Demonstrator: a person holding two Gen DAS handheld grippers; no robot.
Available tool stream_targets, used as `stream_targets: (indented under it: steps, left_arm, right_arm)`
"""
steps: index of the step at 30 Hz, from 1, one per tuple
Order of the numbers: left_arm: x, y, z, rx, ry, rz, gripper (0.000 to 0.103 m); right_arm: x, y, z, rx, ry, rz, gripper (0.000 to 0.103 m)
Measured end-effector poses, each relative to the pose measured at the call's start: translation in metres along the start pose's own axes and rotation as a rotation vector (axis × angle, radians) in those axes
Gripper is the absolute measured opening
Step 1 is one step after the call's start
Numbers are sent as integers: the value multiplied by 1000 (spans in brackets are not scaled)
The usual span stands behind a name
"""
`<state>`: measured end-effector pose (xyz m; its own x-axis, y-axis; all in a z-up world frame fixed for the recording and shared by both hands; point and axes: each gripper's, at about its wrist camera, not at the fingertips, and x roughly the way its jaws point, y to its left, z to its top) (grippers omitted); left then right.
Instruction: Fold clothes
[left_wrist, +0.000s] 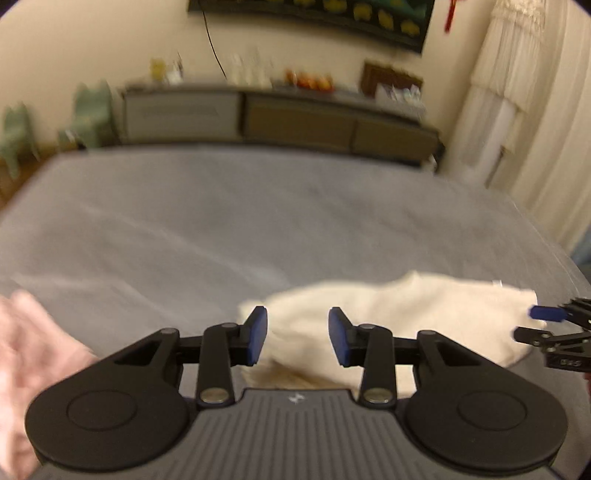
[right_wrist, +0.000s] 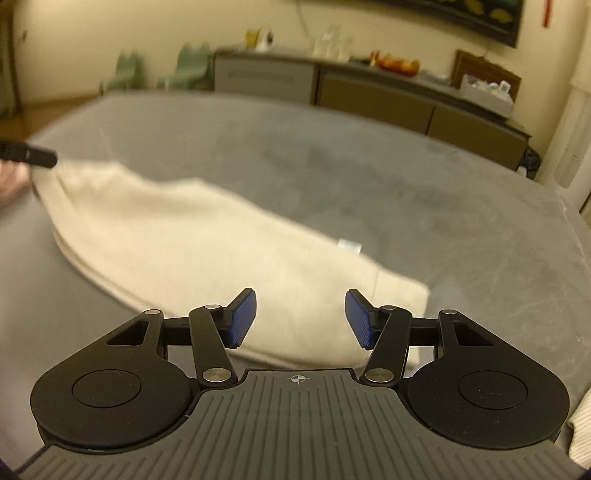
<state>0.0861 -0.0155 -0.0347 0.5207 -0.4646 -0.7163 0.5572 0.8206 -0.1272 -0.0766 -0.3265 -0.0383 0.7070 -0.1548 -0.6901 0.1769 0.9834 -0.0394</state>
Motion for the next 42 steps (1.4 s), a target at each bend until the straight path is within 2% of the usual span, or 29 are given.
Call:
stream_targets:
  steps: [2,5,6,7,11,12,13,15,16,20,21,23,24,26,28,32,35,36,38,39,40,42]
  left_arm:
    - [17,2,-4,6,47,-1,36]
    - [18,2,-10,64,43,55,35]
    - [18,1,-13,74,52,81,39]
    - [20,3,-15,69,62,99,52]
    - [7,5,-14,40,53,87,51]
    - [-4,2,-11,37,32,83,49]
    - [-15,-1,-8,33,10,80,47]
    - [-36,-4,-2,32,-47,53,48]
    - [-46,-5,1,32,-78,37,48]
    - [-50,-10,10,26,-89,3,49]
    - [-46,-12,10,28,-76,1,49]
    - [-42,-16,11,41,-62,0,49]
    - [-41,-17,10,48,-60,-1,49]
    - [-43,-20,10,54,-68,-11,49]
    - [-46,-22,11,57,-79,-22,49]
    - [-53,-23,13,56,-105,-41,49]
    - [-57,-23,14,56,-118,-53,49]
    - [-57,-23,15,55,-119,-55,49]
    - [-55,-23,14,51,-116,-54,49]
    - [-52,-23,15,49,-110,-50,49]
    - [-49,-22,14,46,-101,-44,49]
    - [-44,-19,12,39,-83,-33,49]
  right_arm:
    - [7,0,-3,-4,31,1,58]
    - [16,-1,-8,-11,77,3,58]
    - [19,-1,-10,-12,91,3,58]
    - [19,0,-10,-12,89,4,58]
    - [8,-9,-9,20,65,30,58]
    - [-1,-14,-7,48,39,29,65]
    - [-12,-23,-7,94,-6,-1,78]
    - [-27,-45,-10,199,-58,-68,85]
    - [-25,-55,-11,247,-42,-101,85]
    - [-5,-74,-20,356,48,-99,73]
    - [-3,-69,-21,330,55,-99,70]
    - [3,-58,-22,279,67,-98,55]
    - [5,-52,-22,253,73,-98,53]
    - [10,-41,-23,204,84,-97,42]
    - [7,-37,-22,188,73,-98,21]
    - [-8,-15,-14,78,10,-189,19]
    - [-28,26,3,-57,-81,-269,19]
    - [-29,45,6,-101,-106,-259,19]
    - [-33,84,12,-187,-156,-238,21]
    - [-34,102,15,-227,-178,-224,29]
    - [-30,111,15,-229,-172,-171,49]
    - [-22,127,14,-229,-157,-68,68]
